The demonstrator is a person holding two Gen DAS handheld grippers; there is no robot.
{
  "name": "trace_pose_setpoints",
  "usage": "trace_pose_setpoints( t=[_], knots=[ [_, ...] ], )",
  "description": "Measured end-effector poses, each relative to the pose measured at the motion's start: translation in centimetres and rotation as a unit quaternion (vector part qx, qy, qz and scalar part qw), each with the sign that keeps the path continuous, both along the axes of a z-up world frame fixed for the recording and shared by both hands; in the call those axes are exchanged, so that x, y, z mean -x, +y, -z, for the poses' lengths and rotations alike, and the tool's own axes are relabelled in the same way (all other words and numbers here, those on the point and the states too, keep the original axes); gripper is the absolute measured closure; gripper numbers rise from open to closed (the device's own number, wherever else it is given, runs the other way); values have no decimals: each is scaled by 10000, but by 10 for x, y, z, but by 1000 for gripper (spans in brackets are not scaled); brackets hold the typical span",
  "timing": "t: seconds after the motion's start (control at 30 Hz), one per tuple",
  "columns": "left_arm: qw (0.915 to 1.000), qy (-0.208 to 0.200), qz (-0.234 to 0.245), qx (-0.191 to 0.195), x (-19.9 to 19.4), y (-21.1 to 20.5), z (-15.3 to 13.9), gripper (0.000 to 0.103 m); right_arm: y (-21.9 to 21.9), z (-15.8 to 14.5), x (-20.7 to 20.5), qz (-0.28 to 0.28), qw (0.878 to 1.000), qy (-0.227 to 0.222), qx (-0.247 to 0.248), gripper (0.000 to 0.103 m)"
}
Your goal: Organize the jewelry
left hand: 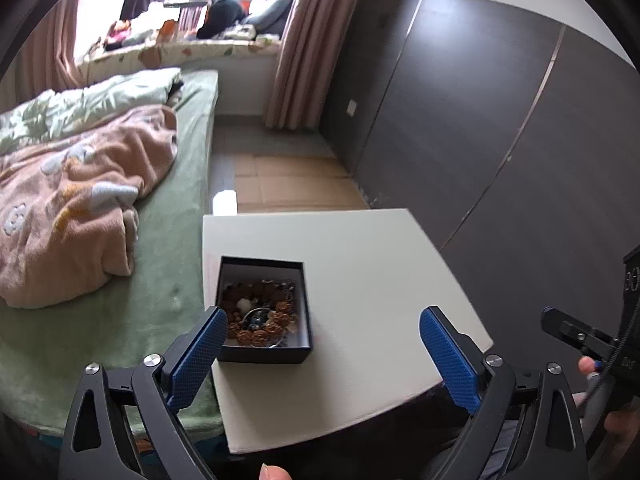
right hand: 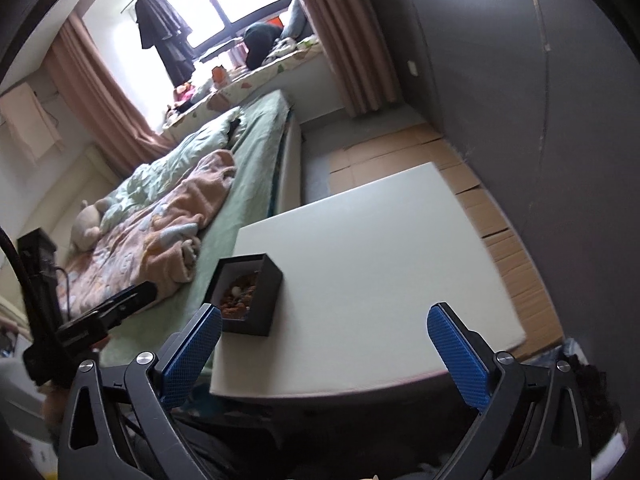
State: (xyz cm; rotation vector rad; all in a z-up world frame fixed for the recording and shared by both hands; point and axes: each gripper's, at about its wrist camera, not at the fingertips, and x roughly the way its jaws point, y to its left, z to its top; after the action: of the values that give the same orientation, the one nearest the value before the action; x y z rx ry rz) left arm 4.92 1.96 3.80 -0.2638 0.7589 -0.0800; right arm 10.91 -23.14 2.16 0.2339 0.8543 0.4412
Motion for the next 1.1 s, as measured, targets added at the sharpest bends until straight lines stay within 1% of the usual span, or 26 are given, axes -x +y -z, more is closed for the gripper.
trace_pose_setpoints(
  t=[0.07, 0.13, 0.2, 0.27, 0.33, 0.4, 0.43, 0.5, 0.53, 0.6, 0.7, 0.73, 0.83, 0.9, 1.0, 1.1],
  knots=[
    [9999, -134, 55, -68, 10, -6, -5, 0, -2, 2, 9, -12, 10000, -61, 28, 0],
    [9997, -201, 66, -156, 18, -12, -8, 0, 1, 7, 16, -20, 9998, -114, 163, 0],
    [9994, -314, 101, -144, 27, -15, -8, 0, 7, 10, 21, -55, 9996, -135, 237, 0],
    [9992, -331, 118, -180, 32, -17, -6, 0, 13, 11, 23, -133, 9995, -142, 262, 0],
    [9989, -320, 89, -336, 37, -19, -1, 0, 18, 9, 26, -193, 9990, -222, 324, 0],
    [9982, -391, 38, -446, 41, -20, 2, 0, 23, 10, 30, -256, 9987, -237, 360, 0],
    [9980, -418, -78, -476, 44, -18, 5, 0, 26, 12, 31, -314, 9986, -187, 376, 0],
    [9983, -422, -256, -315, 46, -10, 7, 0, 28, 15, 33, -357, 9984, -136, 413, 0],
    [9981, -447, -315, -295, 46, -8, 7, 0, 29, 15, 34, -358, 9984, -159, 403, 0],
    [9966, -437, -571, -405, 46, -6, 8, 0, 31, 16, 35, -313, 9985, -153, 422, 0],
    [9969, -347, -469, -526, 43, -11, 12, 0, 32, 19, 33, -283, 9986, -79, 440, 0],
    [9967, -361, -435, -586, 42, -14, 12, 0, 32, 19, 33, -250, 9986, -58, 457, 0],
    [9934, -495, -577, -856, 47, -21, 9, 0, 32, 20, 32, -218, 9987, -40, 451, 0],
    [9926, -556, -535, -937, 49, -26, 8, 0, 32, 20, 32, -194, 9986, -42, 484, 0],
    [9926, -483, -495, -1002, 46, -28, 10, 0, 30, 19, 33, -102, 9984, -38, 563, 0],
    [9936, -457, -458, -928, 45, -27, 11, 0, 29, 17, 36, -23, 9978, -113, 650, 0]
  ],
)
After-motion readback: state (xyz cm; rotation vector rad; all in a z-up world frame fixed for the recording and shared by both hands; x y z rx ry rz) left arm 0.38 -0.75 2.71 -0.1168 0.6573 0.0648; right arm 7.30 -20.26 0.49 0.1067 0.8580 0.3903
